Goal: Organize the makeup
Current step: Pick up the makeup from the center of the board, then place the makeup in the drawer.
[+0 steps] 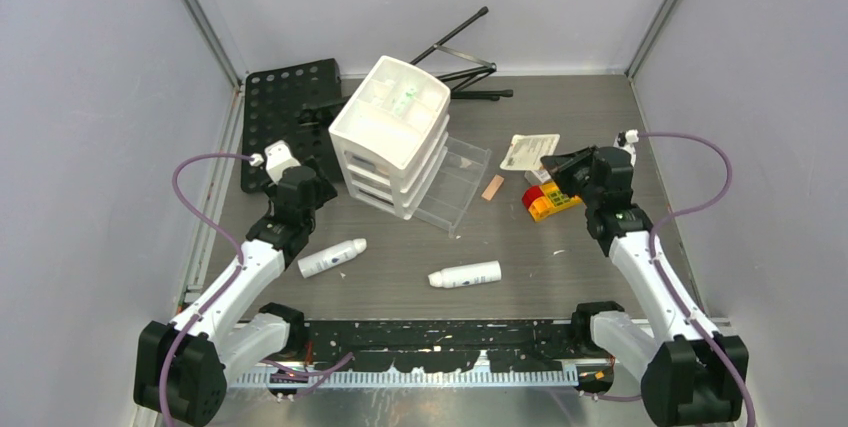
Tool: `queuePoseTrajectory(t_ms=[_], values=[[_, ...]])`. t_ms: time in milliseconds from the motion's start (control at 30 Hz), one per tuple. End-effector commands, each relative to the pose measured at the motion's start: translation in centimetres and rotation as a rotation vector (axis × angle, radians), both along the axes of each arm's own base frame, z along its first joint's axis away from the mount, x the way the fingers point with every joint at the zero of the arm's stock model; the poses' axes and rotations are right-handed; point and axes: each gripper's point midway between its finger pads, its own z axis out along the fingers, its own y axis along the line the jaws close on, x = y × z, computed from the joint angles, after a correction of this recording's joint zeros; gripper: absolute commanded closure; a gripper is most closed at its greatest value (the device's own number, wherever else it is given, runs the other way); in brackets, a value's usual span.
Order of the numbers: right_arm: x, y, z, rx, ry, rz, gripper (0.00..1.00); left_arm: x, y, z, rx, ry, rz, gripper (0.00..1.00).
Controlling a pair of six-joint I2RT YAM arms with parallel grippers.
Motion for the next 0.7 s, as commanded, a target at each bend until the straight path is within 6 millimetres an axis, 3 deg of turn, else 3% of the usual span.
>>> queuePoseTrajectory(t_ms=[0,233,533,667], values=[[-2.3,3.5,1.1,0.042,-0.021,0.164,1.00,1.0,0.1,2.5,0.002,-0.077,0.015,0.29],[-2.9,9.6,0.9,0.043,-0.032,0.262,1.00,1.1,0.0,2.2,0.003,-0.069,0.013,0.29],[1.2,9.9,-1.8,0.013,-0.041,0.077,1.00,1.1,-0.2,2.2,-0.007,-0.075,0.005,0.29],[3.0,11.7,-2.9,0.044,-0.033,0.075,1.00,1.1,-0.2,2.3,-0.004,-0.071,0.005,0.29]])
